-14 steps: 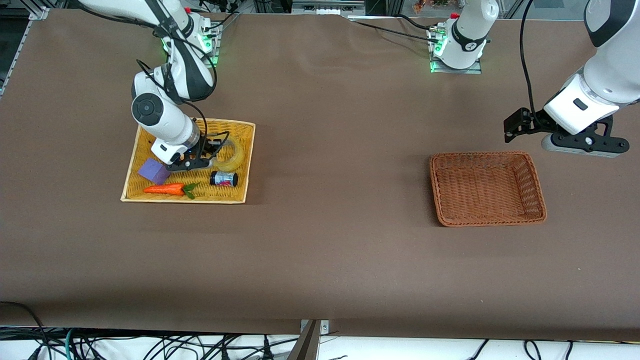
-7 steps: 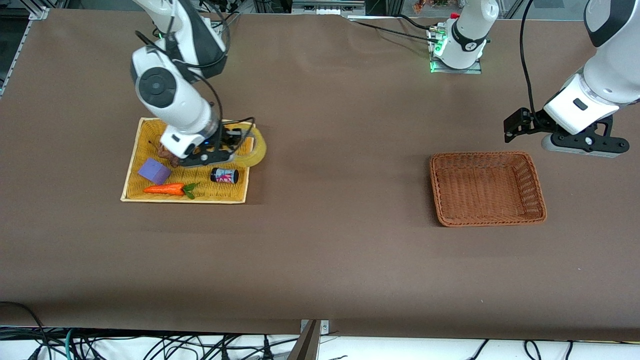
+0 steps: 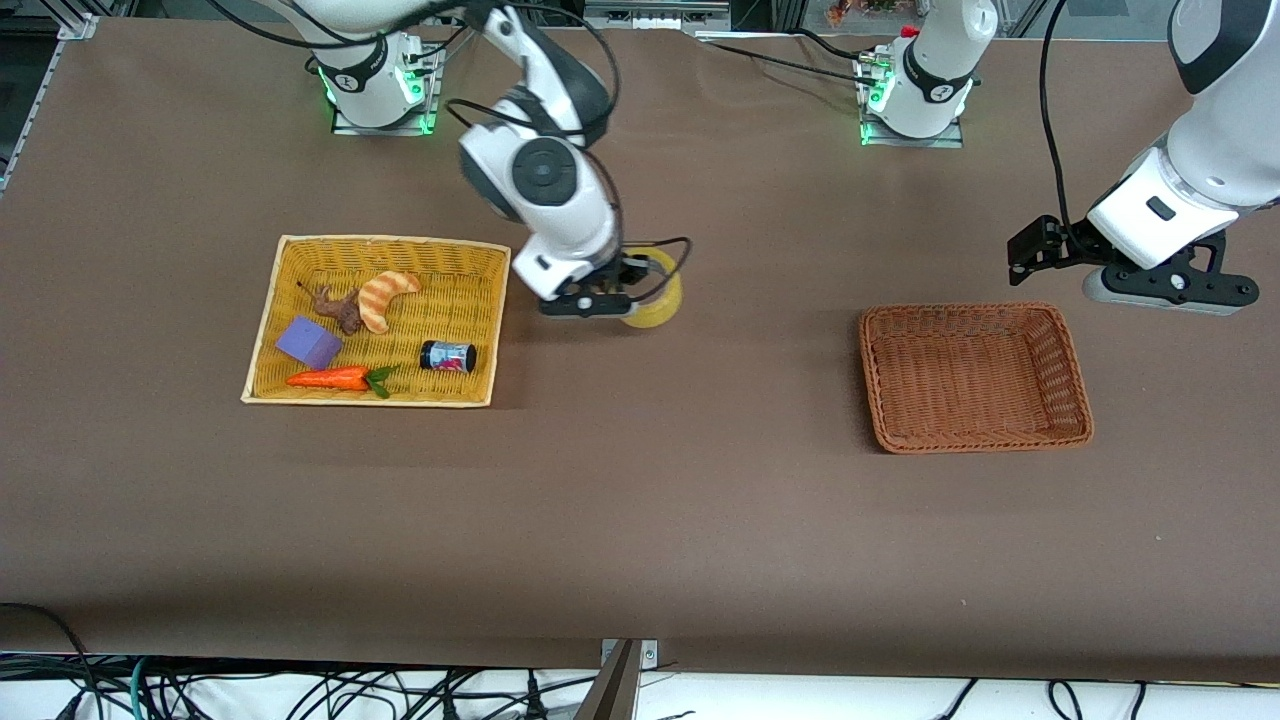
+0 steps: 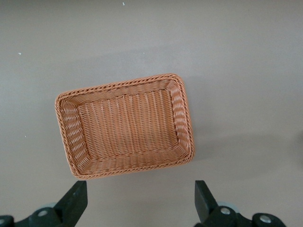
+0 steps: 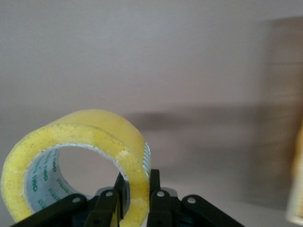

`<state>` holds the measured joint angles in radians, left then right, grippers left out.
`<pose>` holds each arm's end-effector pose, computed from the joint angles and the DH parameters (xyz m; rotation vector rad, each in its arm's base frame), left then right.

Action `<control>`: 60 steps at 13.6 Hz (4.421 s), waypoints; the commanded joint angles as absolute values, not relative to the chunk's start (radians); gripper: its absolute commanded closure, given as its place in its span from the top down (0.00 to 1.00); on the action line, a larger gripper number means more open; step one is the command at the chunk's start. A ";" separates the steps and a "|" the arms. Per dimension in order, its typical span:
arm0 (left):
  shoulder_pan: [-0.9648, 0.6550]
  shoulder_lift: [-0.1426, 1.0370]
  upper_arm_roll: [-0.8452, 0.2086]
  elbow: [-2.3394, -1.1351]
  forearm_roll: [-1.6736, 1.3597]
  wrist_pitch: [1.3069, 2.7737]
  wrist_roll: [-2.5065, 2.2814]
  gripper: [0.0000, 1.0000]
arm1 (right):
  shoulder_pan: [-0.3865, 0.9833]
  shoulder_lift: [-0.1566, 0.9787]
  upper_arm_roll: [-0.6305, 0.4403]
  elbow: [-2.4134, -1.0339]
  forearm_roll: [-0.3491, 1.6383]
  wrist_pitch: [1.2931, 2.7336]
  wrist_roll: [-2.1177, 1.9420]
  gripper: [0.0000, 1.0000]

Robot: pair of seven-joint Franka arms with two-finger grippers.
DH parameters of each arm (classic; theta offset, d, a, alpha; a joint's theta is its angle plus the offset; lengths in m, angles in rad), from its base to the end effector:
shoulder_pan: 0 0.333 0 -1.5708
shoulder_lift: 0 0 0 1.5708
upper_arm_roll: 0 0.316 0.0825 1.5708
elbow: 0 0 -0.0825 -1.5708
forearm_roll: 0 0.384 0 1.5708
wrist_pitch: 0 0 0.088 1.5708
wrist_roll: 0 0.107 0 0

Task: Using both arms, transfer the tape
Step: 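Lift the tape roll and carry it to the table's middle, then release the tape with the right gripper while the left gripper reaches it, then grasp the tape roll with the left gripper while the right gripper withdraws, then lift the tape with the left gripper and carry it over the basket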

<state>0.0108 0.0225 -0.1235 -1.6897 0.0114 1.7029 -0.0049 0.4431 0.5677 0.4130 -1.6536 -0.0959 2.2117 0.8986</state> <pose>0.5649 -0.0622 0.5669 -3.1278 0.1712 0.0135 0.4760 0.4907 0.3071 -3.0193 0.0737 0.1231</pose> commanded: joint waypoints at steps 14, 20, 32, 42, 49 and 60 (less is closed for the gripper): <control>0.006 0.047 -0.124 -1.634 0.038 1.675 0.069 1.00 | 0.545 0.735 0.371 -1.488 -0.288 2.255 1.144 1.00; -0.018 0.075 -0.227 -1.637 0.023 1.605 0.075 1.00 | 0.382 0.436 0.342 -1.572 -0.134 1.973 0.752 1.00; -0.144 0.529 -0.523 -1.657 0.038 2.031 0.055 1.00 | 0.152 0.049 0.059 -1.658 -0.006 1.635 -0.080 1.00; -0.202 0.692 -0.526 -1.666 0.271 2.095 0.052 1.00 | 0.146 -0.012 -0.020 -1.707 -0.002 1.638 -0.098 1.00; -0.239 0.755 -0.523 -1.726 0.477 2.270 -0.066 0.99 | 0.144 -0.012 -0.061 -1.706 -0.002 1.637 -0.152 1.00; -0.169 0.608 -0.595 -1.717 0.399 2.064 -0.133 0.06 | 0.149 -0.011 -0.077 -1.697 0.026 1.635 -0.172 1.00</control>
